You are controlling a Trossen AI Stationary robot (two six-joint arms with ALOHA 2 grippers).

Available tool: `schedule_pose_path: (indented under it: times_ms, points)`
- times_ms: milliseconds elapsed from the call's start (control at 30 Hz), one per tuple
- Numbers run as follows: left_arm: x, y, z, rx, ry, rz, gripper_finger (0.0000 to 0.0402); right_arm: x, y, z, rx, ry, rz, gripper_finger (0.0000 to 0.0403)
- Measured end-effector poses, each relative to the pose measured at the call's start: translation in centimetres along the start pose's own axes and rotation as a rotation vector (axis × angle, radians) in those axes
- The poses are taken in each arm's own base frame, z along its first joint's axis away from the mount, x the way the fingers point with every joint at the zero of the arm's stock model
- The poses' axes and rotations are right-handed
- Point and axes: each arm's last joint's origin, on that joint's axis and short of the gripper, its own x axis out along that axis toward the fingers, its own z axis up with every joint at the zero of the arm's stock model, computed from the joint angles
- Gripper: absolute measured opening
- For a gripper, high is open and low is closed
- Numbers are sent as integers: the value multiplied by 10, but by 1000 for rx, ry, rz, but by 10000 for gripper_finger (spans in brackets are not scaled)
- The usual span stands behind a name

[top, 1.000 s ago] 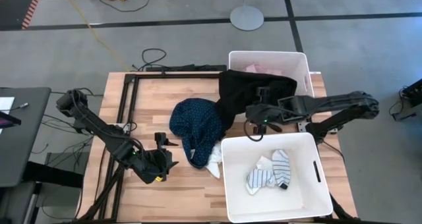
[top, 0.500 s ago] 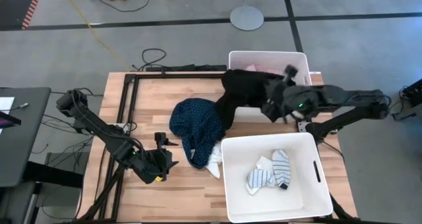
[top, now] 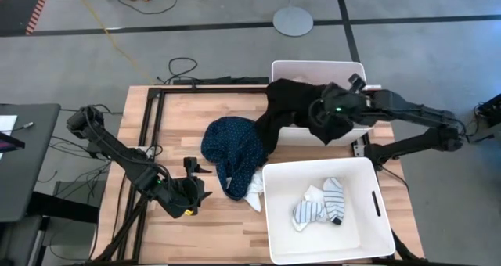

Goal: Sort clothes
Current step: Put the black shirt into the top white laundry bin

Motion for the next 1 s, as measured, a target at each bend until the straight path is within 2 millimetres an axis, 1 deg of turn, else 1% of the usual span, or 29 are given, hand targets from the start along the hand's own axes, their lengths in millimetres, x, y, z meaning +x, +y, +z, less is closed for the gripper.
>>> schedule_pose_path:
  times_ms: [133,300,433,467,533,667,767,833,900,1000]
  points:
    - [0,0,1,-6,-6,-2,322,27,11,-6,-4,119,41,11]
    - [0,-1,2,-17,-17,-8,322,66,22,-20,-1,279,77,12]
    - [0,-1,2,-18,-17,-8,322,92,24,-30,68,374,175,13]
    - [0,-1,2,-18,-17,-9,322,97,24,-31,89,393,213,13]
    - [0,-1,2,-18,-17,-9,322,102,21,-32,112,405,225,13]
    - [0,-1,2,-18,-17,-9,322,105,15,-30,160,377,253,17]
    - [0,-1,2,-19,-15,-14,322,96,8,-28,199,324,275,30]
    - [0,-1,2,-20,-13,-19,322,86,3,-24,233,275,280,43]
    - [0,-1,2,-17,-13,-19,322,70,-7,-18,270,188,277,59]
    - [0,-1,2,-12,-13,-19,322,51,-17,-17,300,114,287,89]
